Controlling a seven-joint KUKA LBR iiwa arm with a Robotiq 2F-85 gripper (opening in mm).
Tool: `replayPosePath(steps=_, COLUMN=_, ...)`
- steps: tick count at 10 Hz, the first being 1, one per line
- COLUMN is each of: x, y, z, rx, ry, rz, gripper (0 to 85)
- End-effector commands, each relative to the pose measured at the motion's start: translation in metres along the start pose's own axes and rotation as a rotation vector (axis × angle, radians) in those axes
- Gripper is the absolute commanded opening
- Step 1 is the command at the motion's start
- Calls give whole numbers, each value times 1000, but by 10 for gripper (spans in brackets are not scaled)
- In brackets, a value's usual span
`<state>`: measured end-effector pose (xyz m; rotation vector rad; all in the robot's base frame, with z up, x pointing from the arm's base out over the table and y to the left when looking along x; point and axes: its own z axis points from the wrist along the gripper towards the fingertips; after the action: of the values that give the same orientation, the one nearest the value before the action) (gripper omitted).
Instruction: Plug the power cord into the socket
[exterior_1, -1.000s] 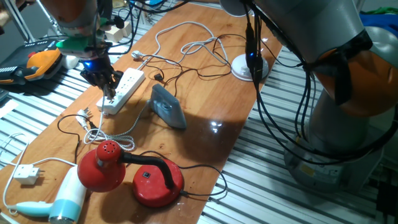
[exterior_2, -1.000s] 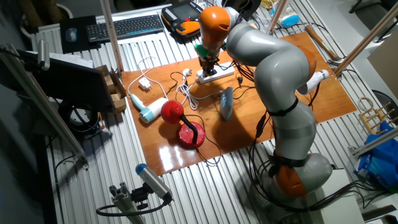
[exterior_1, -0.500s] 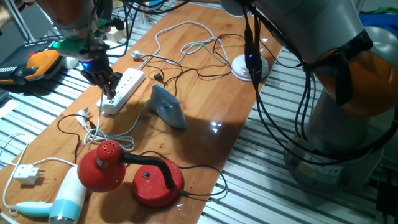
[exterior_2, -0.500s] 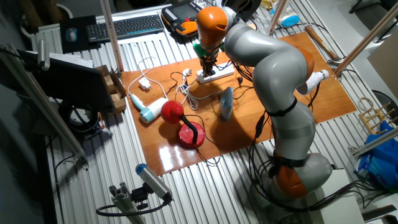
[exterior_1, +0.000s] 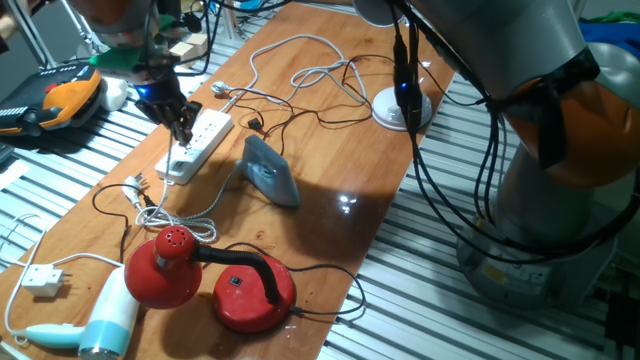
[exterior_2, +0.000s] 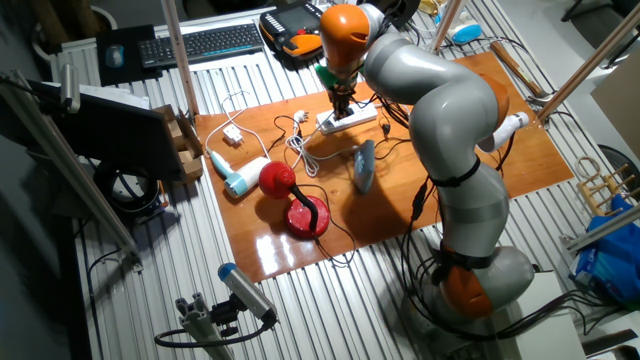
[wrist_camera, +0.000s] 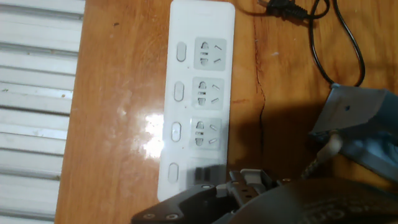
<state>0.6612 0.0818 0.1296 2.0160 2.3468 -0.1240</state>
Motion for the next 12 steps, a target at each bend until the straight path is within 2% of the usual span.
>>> replayPosePath(steps=1, x=-2, y=-1, z=1, rx=0, ry=1, rz=1, gripper=0)
replayPosePath(steps=4, x=-14, y=-2, z=11, rx=-11, ry=-2, rz=14, gripper=0)
replayPosePath(steps=9, x=-29, y=14, z=23, rx=-21, ry=17, rz=63, gripper=0)
replayPosePath(steps=12, x=-31, y=25, z=29, rx=-30, ry=33, rz=59, gripper=0)
